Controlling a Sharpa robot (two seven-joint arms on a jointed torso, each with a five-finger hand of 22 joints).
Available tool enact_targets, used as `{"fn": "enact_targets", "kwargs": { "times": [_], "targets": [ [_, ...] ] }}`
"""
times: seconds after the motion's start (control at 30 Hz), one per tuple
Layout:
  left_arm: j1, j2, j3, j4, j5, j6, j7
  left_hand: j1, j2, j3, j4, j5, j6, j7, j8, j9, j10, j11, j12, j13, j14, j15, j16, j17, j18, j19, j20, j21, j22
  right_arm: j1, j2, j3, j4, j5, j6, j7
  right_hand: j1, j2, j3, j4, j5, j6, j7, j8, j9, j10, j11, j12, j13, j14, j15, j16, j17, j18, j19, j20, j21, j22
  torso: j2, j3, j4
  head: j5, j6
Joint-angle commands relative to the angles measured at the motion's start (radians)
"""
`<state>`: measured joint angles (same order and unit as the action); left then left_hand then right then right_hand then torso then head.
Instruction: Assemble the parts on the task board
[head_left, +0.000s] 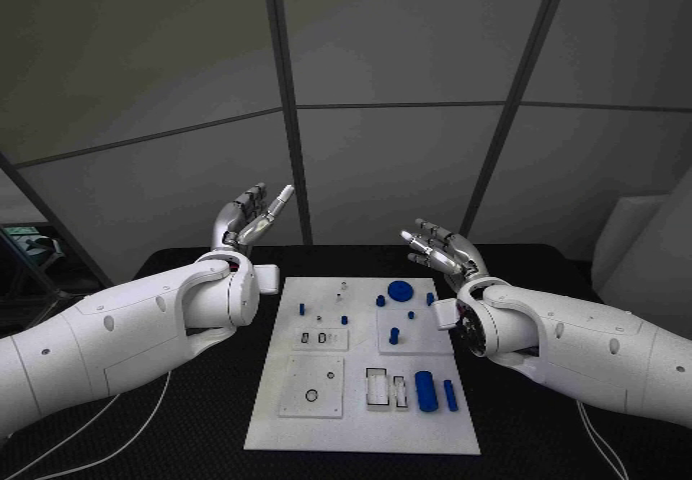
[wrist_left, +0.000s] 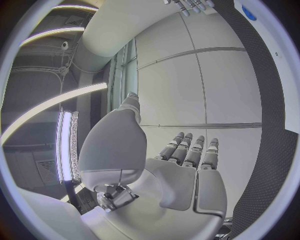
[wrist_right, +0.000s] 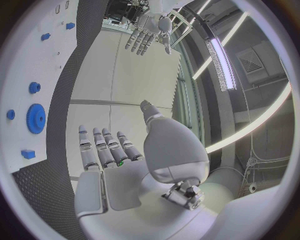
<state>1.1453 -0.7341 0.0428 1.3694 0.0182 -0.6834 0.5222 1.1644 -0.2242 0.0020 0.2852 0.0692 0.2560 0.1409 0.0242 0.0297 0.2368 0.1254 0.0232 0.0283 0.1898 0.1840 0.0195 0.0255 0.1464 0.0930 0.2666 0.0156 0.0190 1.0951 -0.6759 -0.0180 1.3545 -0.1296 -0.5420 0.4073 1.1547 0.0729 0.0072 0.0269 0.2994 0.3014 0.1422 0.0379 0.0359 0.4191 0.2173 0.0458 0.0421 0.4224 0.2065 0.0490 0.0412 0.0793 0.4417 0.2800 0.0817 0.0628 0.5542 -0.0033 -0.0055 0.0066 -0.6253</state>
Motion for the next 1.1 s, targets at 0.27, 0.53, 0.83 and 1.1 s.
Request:
{"fn": "enact_targets", "kwargs": {
  "times": [0.27,0.53,0.83,1.1],
  "targets": [
    [0.001,-0.049,0.001,0.027,0.000,0.068,0.027,0.106,0.058,0.062,0.013,-0.008,0.232,0.094,0.056,0.030,0.288,0.106,0.062,0.030,0.359,0.037,0.093,0.044,-0.003,0.205,0.027,0.089,0.051,0.042,-0.003,-0.002,-0.067,-0.471,0.070,-0.055,0.233,-0.022,0.163,-0.204,-0.020,0.635,0.070,0.108,0.040,0.639,-0.059,0.089,0.019,0.647,-0.082,0.115,0.028,0.106,0.421,-0.041,0.205,0.078,0.008,-0.0008,0.0005,-0.004,-0.011],
    [0.001,-0.095,0.000,0.075,-0.039,0.102,0.011,0.175,0.134,0.092,-0.023,-0.014,0.631,0.091,0.142,0.062,0.718,0.060,0.157,0.048,0.785,-0.035,0.206,0.087,0.037,0.679,-0.003,0.320,0.153,0.087,-0.005,-0.002,-0.079,-0.780,0.108,-0.115,0.210,-0.055,0.231,-0.245,-0.027,0.718,0.046,0.095,0.032,0.756,-0.094,0.065,0.019,0.793,-0.131,0.127,0.039,0.102,0.496,-0.096,0.311,0.133,0.031,-0.0002,0.0060,-0.010,-0.008],
    [0.000,-0.165,0.000,0.173,-0.089,0.143,-0.018,0.198,0.158,0.065,-0.073,-0.015,0.713,0.068,0.124,0.043,0.816,0.032,0.130,0.039,0.918,-0.074,0.197,0.123,0.038,0.796,-0.042,0.384,0.174,0.119,-0.012,-0.002,-0.073,-1.073,0.163,-0.240,0.181,-0.088,0.243,-0.259,-0.014,0.772,0.026,0.063,0.031,0.833,-0.120,0.024,0.022,0.954,-0.178,0.154,0.082,0.103,0.548,-0.145,0.503,0.249,0.071,-0.0026,0.0160,-0.021,-0.001],
    [-0.001,-0.210,0.000,0.262,-0.111,0.158,-0.031,0.201,0.162,0.058,-0.086,-0.015,0.720,0.067,0.111,0.038,0.822,0.031,0.113,0.038,0.931,-0.077,0.185,0.133,0.037,0.817,-0.048,0.399,0.180,0.135,-0.010,-0.001,-0.044,-1.296,0.255,-0.381,0.141,-0.126,0.246,-0.250,0.004,0.767,0.015,0.028,0.030,0.777,-0.130,0.015,0.020,1.091,-0.209,0.290,0.184,0.104,0.615,-0.182,0.671,0.347,0.112,-0.0073,0.0291,-0.040,0.009]
  ]
}}
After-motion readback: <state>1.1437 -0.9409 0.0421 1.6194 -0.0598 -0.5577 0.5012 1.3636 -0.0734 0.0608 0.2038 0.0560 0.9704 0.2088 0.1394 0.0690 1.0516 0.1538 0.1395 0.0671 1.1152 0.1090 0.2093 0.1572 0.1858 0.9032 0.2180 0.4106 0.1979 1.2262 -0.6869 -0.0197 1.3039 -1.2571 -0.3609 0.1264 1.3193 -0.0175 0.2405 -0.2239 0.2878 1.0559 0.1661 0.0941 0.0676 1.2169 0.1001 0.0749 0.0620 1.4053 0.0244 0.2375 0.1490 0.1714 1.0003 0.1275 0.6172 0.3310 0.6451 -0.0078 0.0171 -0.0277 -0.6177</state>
